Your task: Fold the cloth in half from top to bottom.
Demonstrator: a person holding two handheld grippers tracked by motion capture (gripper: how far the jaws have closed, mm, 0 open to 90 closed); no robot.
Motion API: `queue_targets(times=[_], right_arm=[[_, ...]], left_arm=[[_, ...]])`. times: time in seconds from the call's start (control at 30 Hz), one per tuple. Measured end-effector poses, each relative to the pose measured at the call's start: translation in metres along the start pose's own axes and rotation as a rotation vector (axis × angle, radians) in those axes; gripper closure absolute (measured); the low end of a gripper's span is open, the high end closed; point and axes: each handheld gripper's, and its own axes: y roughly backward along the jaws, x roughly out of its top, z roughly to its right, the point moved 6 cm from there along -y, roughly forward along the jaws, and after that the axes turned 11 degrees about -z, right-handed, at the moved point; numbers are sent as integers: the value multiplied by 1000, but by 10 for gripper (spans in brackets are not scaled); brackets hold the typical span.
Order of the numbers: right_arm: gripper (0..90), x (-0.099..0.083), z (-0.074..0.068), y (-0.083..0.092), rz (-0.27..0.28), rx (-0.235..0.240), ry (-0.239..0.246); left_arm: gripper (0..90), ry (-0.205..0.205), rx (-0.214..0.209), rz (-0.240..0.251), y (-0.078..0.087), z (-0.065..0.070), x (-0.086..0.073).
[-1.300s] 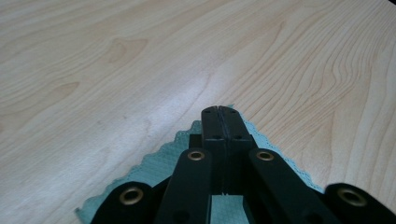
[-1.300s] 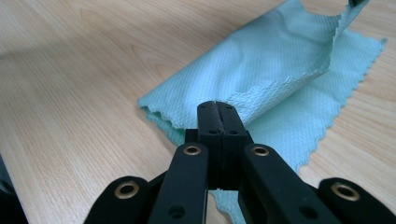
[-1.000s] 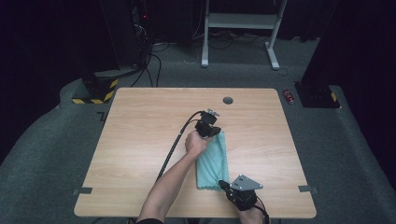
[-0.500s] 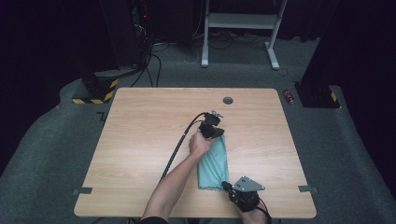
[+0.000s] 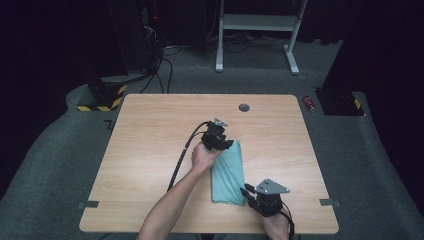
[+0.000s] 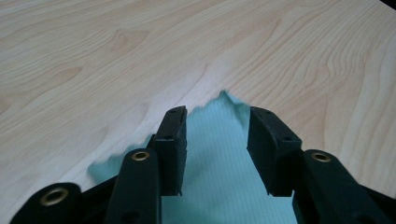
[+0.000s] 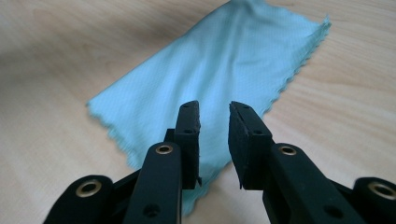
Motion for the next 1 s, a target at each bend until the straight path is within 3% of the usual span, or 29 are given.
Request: queue_targets(times=[0.17, 0.27, 0.53, 0.67, 0.83, 1.0], right_arm=[[721, 19, 20, -17, -43, 6, -24], [702, 28, 27, -29, -69, 2, -10], [645, 42, 33, -51, -114, 8, -2], [642, 44, 36, -59, -135, -1, 14], [631, 43, 40, -63, -149, -1, 2], [610, 40, 44, -66, -156, -1, 9]], left_arm=[[526, -21, 37, 1, 25, 4, -31], [507, -26, 34, 7, 38, 9, -54], [455, -44, 29, -28, 44, 30, -105], [432, -68, 61, -31, 45, 38, -115], [427, -110, 108, -70, 45, 41, -125], [426, -112, 124, -88, 45, 39, -135]])
